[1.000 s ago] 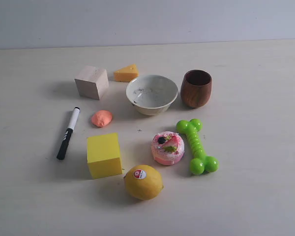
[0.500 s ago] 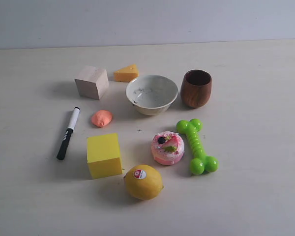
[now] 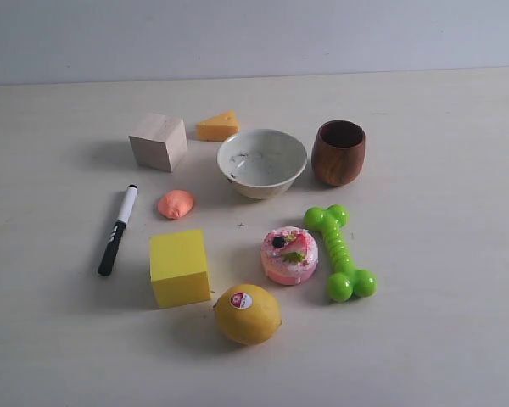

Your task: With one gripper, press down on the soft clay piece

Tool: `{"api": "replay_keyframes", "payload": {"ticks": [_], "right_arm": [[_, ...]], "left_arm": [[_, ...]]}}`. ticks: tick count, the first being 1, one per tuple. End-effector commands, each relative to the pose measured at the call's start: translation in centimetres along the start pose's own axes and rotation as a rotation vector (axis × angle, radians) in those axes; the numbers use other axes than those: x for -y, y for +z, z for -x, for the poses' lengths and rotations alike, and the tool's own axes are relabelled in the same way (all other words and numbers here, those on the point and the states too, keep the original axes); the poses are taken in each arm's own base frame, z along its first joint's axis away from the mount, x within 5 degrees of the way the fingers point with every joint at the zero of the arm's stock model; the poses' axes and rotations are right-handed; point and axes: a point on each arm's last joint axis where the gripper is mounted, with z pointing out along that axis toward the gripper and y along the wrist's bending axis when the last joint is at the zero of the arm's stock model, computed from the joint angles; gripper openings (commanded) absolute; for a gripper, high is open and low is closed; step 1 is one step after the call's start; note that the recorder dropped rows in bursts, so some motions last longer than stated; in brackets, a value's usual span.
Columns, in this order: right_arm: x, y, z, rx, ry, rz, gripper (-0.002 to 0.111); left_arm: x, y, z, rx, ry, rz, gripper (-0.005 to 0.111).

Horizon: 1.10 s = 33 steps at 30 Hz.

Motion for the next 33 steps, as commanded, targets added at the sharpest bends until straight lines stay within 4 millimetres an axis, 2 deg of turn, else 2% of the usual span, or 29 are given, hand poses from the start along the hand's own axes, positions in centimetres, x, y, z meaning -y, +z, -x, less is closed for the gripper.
{"api": "replay_keyframes", "payload": {"ticks": [1, 5, 16, 25, 33], "right_arm": [[0.0, 0.0, -0.1, 0.006, -0.007, -0.001, 0.0], [0.0, 0.0, -0.1, 0.006, -0.007, -0.001, 0.0], [0.0, 0.0, -0.1, 0.006, -0.005, -0.001, 0.0], [0.0, 0.0, -0.1, 0.006, -0.005, -0.001, 0.0], [0.0, 0.0, -0.1, 0.006, -0.004, -0.001, 0.0]], "left_arm": [[0.0, 0.0, 0.7, 0.085, 0.058, 0.004, 0.004], [0.3, -0.2, 1.7, 0.197, -0.037, -0.041, 0.004], [0.6, -0.7, 3.2, 0.372, -0.133, -0.096, 0.004], [0.7, -2.6, 8.9, 0.479, -0.115, -0.103, 0.004], [1.2, -1.8, 14.1, 0.447, -0.12, -0.139, 0.004]]}}
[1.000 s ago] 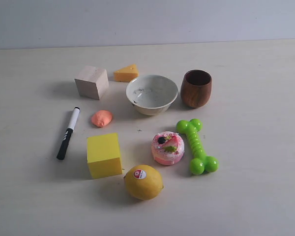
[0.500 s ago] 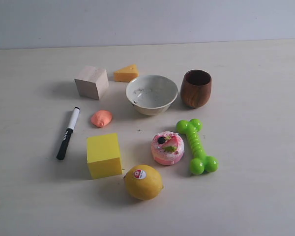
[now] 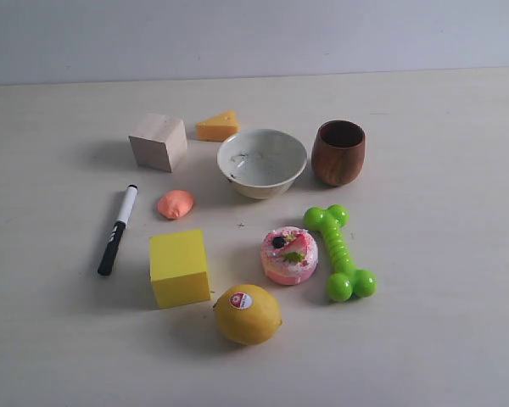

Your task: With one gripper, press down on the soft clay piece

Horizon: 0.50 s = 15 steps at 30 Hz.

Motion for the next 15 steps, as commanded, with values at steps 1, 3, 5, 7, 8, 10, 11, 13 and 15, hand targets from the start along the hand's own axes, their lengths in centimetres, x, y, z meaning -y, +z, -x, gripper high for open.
{"api": "replay_keyframes", "payload": {"ticks": [1, 3, 5, 7, 8, 10, 11, 13, 15], "right_arm": [[0.0, 0.0, -0.1, 0.006, -0.006, -0.001, 0.0], [0.0, 0.0, -0.1, 0.006, -0.006, -0.001, 0.0], [0.0, 0.0, -0.1, 0.006, -0.006, -0.001, 0.0], [0.0, 0.0, -0.1, 0.006, -0.006, -0.001, 0.0], [0.0, 0.0, -0.1, 0.006, -0.006, -0.001, 0.0], [0.0, 0.0, -0.1, 0.006, -0.006, -0.001, 0.0], [0.0, 0.0, -0.1, 0.006, -0.006, -0.001, 0.0], [0.0, 0.0, -0.1, 0.006, -0.006, -0.001, 0.0], [0.0, 0.0, -0.1, 0.006, -0.006, -0.001, 0.0]], "left_arm": [[0.7, 2.1, 1.8, -0.03, -0.053, -0.049, 0.004], [1.2, 3.4, 2.4, -0.066, -0.076, -0.09, 0.004], [1.9, 4.6, 2.8, -0.1, -0.078, -0.138, 0.004], [2.8, 5.9, 2.9, -0.153, -0.062, -0.19, 0.004], [3.4, 6.6, 2.8, -0.184, -0.046, -0.221, 0.004], [4.7, 8.0, 2.4, -0.262, -0.008, -0.281, 0.004], [5.4, 8.7, 2.2, -0.304, 0.019, -0.309, 0.004], [6.6, 9.8, 1.9, -0.372, 0.067, -0.349, 0.004], [8.0, 11.2, 1.2, -0.465, 0.098, -0.382, 0.004]]}}
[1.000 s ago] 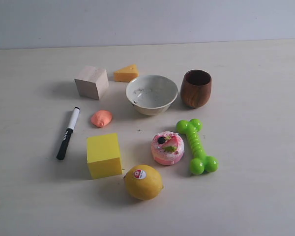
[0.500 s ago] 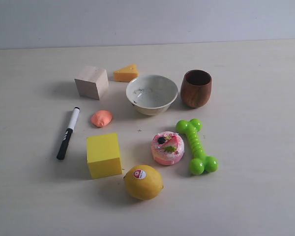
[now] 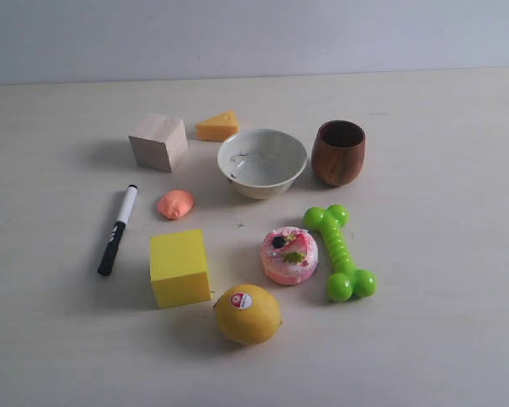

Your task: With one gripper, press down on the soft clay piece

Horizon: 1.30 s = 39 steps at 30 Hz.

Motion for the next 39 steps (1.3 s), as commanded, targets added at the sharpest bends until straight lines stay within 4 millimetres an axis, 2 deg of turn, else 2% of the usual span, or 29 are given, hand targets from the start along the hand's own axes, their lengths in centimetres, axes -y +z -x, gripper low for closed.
{"api": "replay_keyframes", "payload": {"ticks": [1, 7, 12, 22, 33, 39], "right_arm": [[0.0, 0.0, -0.1, 0.006, -0.006, -0.001, 0.0], [0.0, 0.0, -0.1, 0.006, -0.006, -0.001, 0.0], [0.0, 0.0, -0.1, 0.006, -0.006, -0.001, 0.0], [0.0, 0.0, -0.1, 0.006, -0.006, -0.001, 0.0], [0.0, 0.0, -0.1, 0.006, -0.006, -0.001, 0.0], [0.0, 0.0, -0.1, 0.006, -0.006, -0.001, 0.0]], "left_arm": [[1.8, 3.6, -0.2, -0.199, 0.069, -0.063, 0.004], [3.5, 7.8, -1.3, -0.506, 0.089, -0.064, 0.004], [4.2, 9.8, -2.3, -0.647, 0.02, -0.061, 0.004], [4.7, 10.3, -2.4, -0.664, -0.069, -0.082, 0.004], [5.0, 10.9, -1.7, -0.576, -0.125, -0.103, 0.004], [6.1, 14.0, -1.4, -0.812, -0.087, -0.117, 0.004]]}}
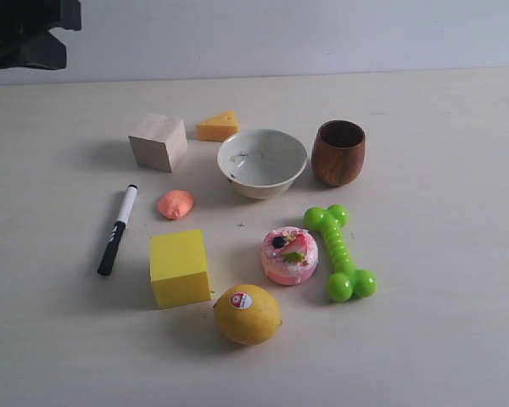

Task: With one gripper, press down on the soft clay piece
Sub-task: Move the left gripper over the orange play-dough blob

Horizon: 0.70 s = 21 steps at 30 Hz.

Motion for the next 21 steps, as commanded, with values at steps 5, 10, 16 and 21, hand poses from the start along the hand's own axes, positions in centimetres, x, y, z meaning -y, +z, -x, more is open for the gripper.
{"api": "replay_keyframes", "payload": {"ticks": [5, 10, 16, 21], "right_arm": [[0.0, 0.0, -0.1, 0.006, -0.006, -0.001, 0.0], [0.0, 0.0, -0.1, 0.006, -0.006, -0.001, 0.0], [0.0, 0.0, -0.1, 0.006, -0.006, -0.001, 0.0], [0.0, 0.0, -0.1, 0.006, -0.006, -0.001, 0.0]], "left_arm": [[1.0, 4.3, 2.6, -0.261, 0.015, 0.021, 0.004], [1.0, 7.9, 2.4, -0.38, -0.008, 0.027, 0.004], [1.4, 11.8, 2.1, -0.512, 0.043, -0.029, 0.004], [1.6, 14.4, 1.9, -0.622, 0.141, -0.097, 0.004]]}}
